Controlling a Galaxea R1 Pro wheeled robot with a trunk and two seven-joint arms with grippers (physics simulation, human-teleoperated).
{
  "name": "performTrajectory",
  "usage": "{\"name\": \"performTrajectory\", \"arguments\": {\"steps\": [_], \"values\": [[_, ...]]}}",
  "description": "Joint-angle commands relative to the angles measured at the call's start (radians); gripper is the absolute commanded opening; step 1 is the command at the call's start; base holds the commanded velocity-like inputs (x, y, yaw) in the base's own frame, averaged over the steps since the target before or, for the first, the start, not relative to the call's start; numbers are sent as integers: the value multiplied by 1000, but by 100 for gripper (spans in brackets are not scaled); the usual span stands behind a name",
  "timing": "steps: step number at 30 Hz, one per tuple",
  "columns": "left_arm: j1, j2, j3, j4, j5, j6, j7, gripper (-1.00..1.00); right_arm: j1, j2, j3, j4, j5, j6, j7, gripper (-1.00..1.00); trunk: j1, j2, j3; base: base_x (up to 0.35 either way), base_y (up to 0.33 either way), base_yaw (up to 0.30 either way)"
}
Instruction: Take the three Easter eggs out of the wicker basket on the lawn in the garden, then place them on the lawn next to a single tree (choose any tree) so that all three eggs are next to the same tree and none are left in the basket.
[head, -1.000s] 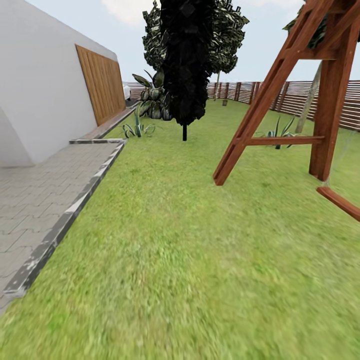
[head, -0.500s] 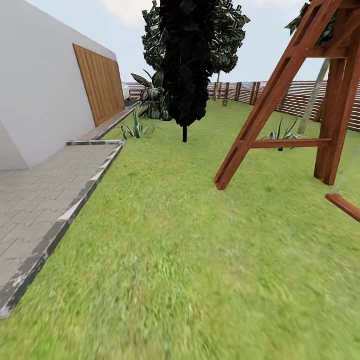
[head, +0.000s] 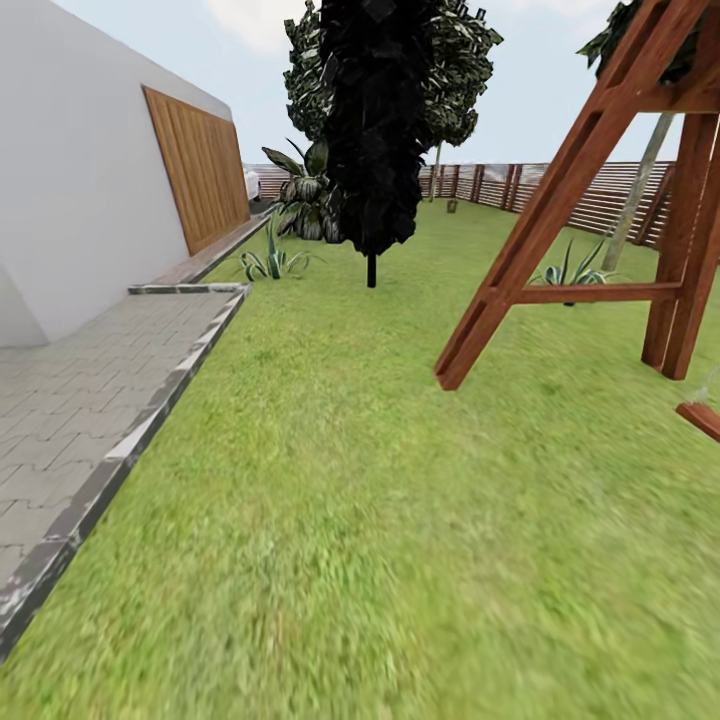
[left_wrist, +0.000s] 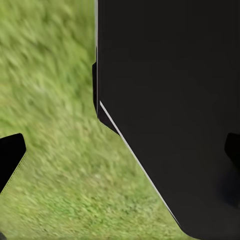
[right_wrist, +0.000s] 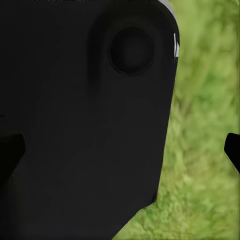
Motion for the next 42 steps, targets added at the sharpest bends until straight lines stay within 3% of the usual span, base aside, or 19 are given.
{"name": "performTrajectory", "arguments": {"steps": [1, 42], "values": [[0, 0, 6, 0, 1, 1, 1, 100, 0, 0, 0, 0, 6, -3, 0, 100, 1, 0, -1, 339, 82, 0], [0, 0, 12, 0, 1, 1, 1, 100, 0, 1, 1, 0, 6, -4, 0, 100, 1, 0, -1, 339, 82, 0]]}}
